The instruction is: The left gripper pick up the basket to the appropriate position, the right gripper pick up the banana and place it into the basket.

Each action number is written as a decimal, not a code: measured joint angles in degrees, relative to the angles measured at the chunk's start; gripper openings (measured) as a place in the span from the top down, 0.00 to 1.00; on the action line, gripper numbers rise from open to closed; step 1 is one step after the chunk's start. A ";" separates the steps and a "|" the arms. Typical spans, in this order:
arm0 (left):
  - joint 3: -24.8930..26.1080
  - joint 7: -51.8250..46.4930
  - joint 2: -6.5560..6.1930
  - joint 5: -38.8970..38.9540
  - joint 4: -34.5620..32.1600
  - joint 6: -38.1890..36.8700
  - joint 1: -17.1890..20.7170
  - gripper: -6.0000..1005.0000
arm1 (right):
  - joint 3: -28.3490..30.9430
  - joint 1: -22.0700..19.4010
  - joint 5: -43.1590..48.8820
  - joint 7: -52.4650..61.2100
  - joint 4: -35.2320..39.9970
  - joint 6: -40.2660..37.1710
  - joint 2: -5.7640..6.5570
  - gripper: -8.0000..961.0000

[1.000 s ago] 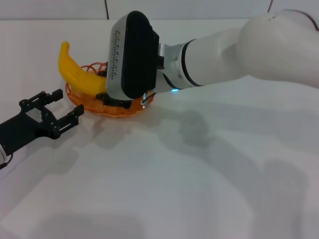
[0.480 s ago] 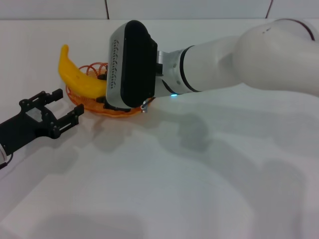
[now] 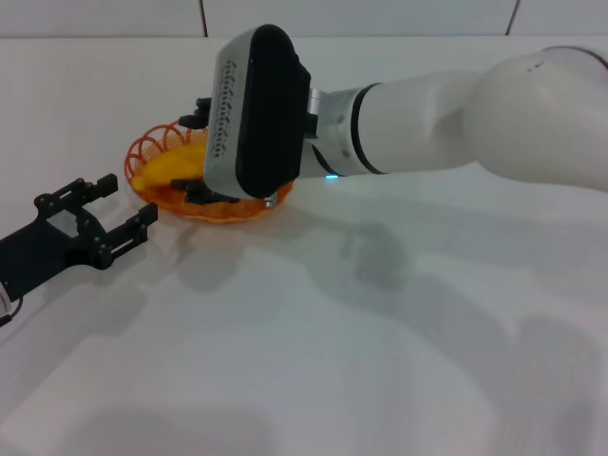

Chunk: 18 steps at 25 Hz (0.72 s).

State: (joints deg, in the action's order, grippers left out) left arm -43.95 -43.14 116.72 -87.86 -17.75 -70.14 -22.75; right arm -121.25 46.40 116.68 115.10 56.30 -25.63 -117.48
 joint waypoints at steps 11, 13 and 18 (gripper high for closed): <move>0.09 0.17 -0.03 0.25 0.59 0.00 0.30 0.31 | 16.43 -16.28 -0.26 -7.38 18.80 -17.87 0.60 0.25; 0.09 0.18 -0.06 0.28 0.67 0.00 0.29 0.31 | 17.84 -17.42 -0.74 -8.07 19.49 -19.43 0.61 0.25; 0.43 0.27 -0.08 0.37 0.70 -0.21 0.27 0.31 | 26.01 -20.48 -8.09 -15.09 16.77 -29.23 0.58 0.25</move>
State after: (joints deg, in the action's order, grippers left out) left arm -43.52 -42.88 116.63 -87.49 -17.05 -70.35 -22.48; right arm -95.24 25.93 108.60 100.01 73.06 -54.86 -116.90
